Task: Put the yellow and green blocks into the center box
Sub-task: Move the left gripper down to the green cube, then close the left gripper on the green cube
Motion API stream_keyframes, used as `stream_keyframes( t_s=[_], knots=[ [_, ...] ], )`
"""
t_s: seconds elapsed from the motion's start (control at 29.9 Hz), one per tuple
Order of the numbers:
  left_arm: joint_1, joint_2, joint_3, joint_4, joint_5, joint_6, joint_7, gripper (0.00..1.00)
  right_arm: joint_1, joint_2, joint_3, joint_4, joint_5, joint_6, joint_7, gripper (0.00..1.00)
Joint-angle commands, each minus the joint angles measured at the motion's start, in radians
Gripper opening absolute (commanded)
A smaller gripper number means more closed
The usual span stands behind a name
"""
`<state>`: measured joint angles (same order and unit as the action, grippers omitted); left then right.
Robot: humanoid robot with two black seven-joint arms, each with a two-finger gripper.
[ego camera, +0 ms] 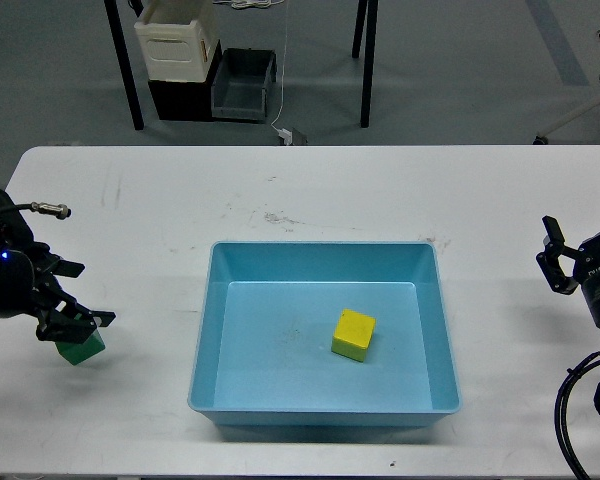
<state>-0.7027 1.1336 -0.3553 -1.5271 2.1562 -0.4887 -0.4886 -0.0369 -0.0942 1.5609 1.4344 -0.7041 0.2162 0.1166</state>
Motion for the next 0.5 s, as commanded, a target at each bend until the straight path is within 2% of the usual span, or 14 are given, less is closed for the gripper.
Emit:
stream_keyframes(
  t_s=[0.0, 0.47],
  knots=[
    [-0.004, -0.003, 0.074, 0.013, 0.026, 0.000, 0.000, 1.00, -0.006, 0.002, -0.002, 0.003, 0.001, 0.002, 0.000, 1.00],
    [-0.003, -0.074, 0.101, 0.139, 0.026, 0.000, 0.000, 1.00, -0.018, 0.002, -0.005, 0.003, 0.002, 0.002, 0.001, 1.00]
  ],
)
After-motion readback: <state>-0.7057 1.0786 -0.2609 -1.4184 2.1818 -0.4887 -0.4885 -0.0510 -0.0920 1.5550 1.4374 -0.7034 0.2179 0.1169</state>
